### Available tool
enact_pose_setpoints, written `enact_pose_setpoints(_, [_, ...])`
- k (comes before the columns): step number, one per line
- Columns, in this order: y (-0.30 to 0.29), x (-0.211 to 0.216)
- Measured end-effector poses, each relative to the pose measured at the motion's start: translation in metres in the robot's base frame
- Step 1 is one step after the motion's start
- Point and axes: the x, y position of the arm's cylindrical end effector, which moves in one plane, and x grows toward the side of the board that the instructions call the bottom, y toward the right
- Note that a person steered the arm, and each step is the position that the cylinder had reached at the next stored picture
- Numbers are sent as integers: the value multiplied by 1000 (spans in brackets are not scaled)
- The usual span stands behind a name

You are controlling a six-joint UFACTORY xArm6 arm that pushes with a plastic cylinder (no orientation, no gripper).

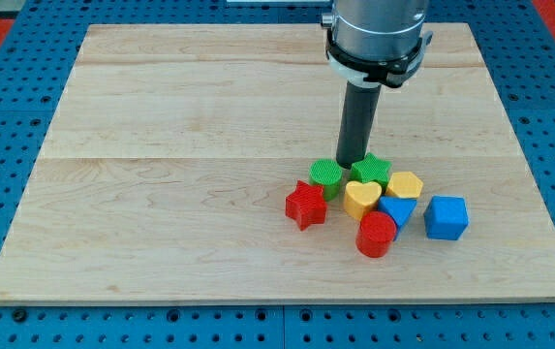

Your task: Separate the green blocks from a group of blocks

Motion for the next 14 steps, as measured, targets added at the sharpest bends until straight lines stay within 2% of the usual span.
enact_pose_setpoints(2, [-8, -2])
enact_pose_setpoints(3, [6, -48])
enact_pose_setpoints(4, [68, -58])
enact_pose_setpoints(5, [115, -9])
enact_pose_setpoints(6, [103, 38])
enact_pose_setpoints(8, [2, 35])
enact_pose_setpoints(10, [-56, 27])
enact_pose_setpoints(12, [-157, 22])
enact_pose_setpoints(14, [-201, -32])
